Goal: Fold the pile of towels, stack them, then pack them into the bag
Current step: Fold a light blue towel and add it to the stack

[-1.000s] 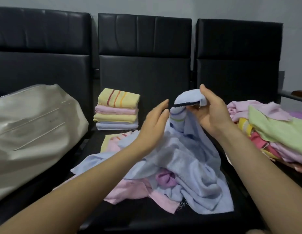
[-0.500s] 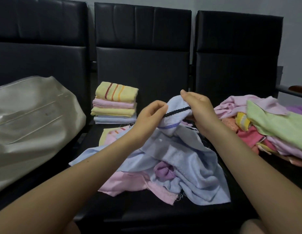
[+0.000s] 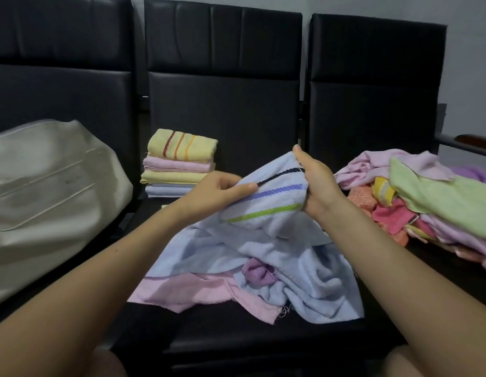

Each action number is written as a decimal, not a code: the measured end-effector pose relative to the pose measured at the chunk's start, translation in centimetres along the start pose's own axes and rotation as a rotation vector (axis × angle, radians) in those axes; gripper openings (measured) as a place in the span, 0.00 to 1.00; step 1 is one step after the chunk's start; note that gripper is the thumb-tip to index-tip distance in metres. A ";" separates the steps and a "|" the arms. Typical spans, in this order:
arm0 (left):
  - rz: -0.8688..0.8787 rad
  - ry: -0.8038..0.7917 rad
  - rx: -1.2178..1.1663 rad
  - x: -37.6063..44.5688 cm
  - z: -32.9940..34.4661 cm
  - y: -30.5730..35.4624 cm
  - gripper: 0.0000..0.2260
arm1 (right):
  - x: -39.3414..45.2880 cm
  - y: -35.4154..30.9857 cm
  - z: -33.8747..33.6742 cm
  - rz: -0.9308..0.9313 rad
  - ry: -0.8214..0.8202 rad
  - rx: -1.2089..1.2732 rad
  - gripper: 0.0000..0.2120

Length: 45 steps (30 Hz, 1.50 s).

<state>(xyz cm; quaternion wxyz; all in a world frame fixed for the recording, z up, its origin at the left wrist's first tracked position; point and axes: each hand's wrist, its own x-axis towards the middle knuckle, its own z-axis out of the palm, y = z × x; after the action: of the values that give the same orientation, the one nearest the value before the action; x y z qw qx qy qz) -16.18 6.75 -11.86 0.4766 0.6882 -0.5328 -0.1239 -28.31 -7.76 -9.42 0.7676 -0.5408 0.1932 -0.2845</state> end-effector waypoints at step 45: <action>-0.290 0.400 -0.906 0.0 -9.3 3.4 0.16 | 7.2 -8.6 -0.3 -0.133 0.334 -0.414 0.16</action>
<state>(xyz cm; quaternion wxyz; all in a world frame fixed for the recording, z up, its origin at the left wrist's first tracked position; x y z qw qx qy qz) -11.97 11.69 -4.36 0.7974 0.4898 -0.2233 -0.2727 -24.98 -14.82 -1.35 0.5779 -0.6434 0.3352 -0.3737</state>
